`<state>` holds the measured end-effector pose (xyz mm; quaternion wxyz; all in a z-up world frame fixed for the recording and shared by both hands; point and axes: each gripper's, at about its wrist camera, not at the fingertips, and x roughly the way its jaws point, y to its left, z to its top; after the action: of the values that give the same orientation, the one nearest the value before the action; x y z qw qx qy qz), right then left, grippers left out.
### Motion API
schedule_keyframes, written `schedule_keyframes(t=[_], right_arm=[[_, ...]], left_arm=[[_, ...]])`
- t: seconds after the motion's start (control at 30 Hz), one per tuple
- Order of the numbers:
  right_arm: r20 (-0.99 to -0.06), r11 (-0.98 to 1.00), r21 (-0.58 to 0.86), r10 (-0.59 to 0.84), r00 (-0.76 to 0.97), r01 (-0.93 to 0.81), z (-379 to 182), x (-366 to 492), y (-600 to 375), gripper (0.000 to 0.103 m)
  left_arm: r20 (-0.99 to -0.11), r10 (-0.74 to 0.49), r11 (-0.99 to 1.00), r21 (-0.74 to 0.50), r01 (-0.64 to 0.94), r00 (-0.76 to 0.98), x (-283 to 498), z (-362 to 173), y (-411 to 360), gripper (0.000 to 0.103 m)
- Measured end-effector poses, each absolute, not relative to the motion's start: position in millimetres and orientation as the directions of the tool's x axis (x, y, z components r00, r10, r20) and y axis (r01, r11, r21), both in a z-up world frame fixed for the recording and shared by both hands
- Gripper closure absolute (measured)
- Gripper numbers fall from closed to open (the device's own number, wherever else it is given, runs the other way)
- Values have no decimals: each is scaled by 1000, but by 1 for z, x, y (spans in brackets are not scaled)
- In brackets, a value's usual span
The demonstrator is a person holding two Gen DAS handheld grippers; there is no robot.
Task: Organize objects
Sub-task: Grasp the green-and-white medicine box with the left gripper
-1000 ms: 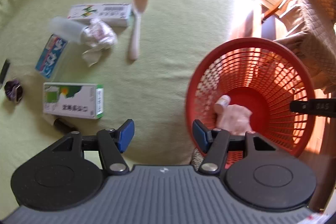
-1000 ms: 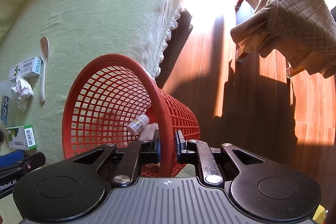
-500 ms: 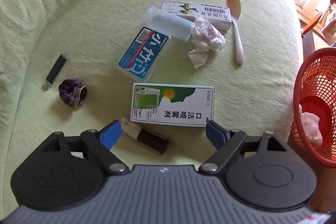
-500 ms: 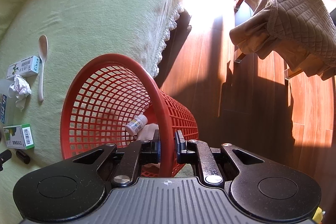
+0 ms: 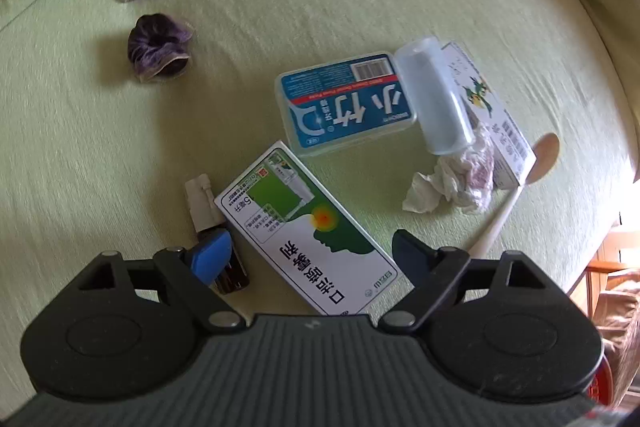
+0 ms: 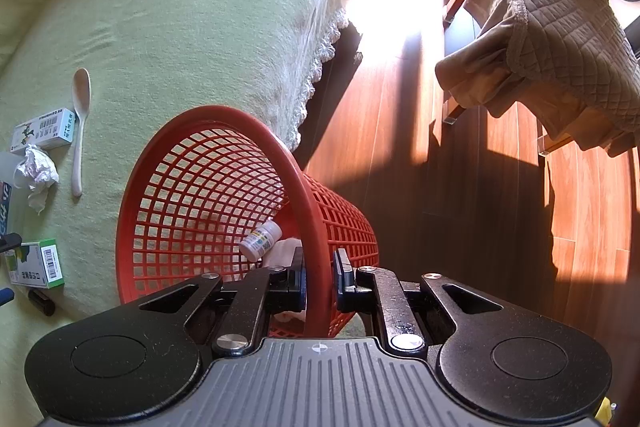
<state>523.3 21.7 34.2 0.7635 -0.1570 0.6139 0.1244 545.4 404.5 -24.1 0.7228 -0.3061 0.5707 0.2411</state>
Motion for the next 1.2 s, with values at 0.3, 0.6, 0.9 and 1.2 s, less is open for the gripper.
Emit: schedule_keyframes(t=[0.3, 0.6, 0.9, 1.2], right_arm=[[-977, 918, -88, -4, 213, -386, 35, 524, 21, 93], [-977, 920, -83, 0, 212, -384, 34, 525, 20, 93], [-978, 917, -78, 5, 206, -390, 33, 524, 19, 93], [-979, 916, -69, 13, 202, -394, 33, 525, 18, 93]], left_arm=[[-973, 57, 796, -92, -598, 224, 547, -33, 390, 35], [-979, 28, 926, -50, -374, 201, 522, -36, 368, 44], [-974, 56, 944, -20, -331, 220, 529, -42, 351, 52], [-986, 65, 973, 28, -231, 154, 524, -20, 333, 52]])
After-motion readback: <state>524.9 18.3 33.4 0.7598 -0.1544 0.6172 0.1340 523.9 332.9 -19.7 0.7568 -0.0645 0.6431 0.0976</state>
